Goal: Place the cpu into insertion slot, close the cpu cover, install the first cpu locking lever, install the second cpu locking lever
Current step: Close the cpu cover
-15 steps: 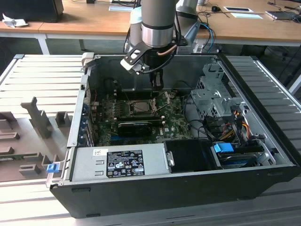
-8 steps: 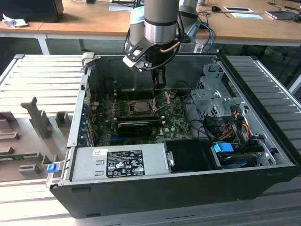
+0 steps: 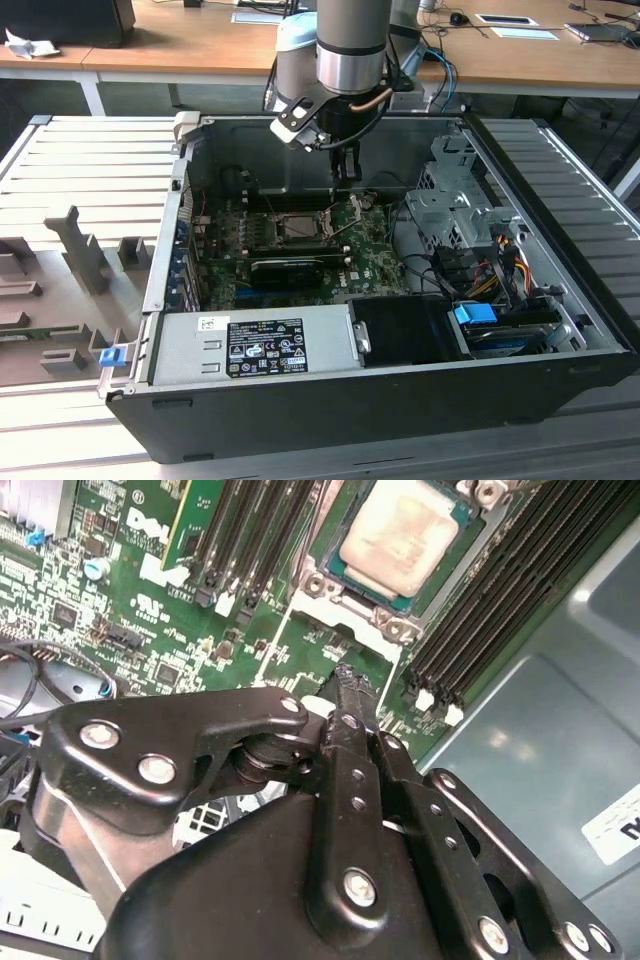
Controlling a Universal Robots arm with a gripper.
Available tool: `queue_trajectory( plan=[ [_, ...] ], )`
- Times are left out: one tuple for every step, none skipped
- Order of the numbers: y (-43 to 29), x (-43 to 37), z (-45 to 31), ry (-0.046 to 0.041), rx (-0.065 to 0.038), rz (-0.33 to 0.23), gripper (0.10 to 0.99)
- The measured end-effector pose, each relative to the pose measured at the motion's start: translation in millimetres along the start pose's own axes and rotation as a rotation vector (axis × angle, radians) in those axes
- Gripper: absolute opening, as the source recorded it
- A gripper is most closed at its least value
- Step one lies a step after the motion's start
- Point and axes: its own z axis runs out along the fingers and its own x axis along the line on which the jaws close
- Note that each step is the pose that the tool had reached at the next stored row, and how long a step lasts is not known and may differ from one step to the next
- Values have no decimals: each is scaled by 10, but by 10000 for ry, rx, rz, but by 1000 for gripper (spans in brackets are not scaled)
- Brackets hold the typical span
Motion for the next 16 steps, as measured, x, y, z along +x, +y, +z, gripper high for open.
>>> queue_trajectory(
  plan=[
    [14,0,1,0,0,0,106],
    [27,1,2,0,0,0,106],
    [45,1,3,1,0,-1,106],
    [62,1,4,1,0,0,106],
    [69,1,4,0,0,0,106],
    [78,1,5,0,1,0,106],
    [90,2,6,0,0,0,106],
    [99,2,6,1,0,1,106],
    [108,2,7,1,0,1,106],
    [119,2,7,0,0,0,106],
    [127,2,8,0,0,0,106],
    [141,3,8,0,0,0,106],
    [148,3,9,0,0,-1,106],
    [156,3,9,1,0,0,106],
    [165,3,10,0,0,0,106],
    [173,3,10,0,0,1,106]
  ],
)
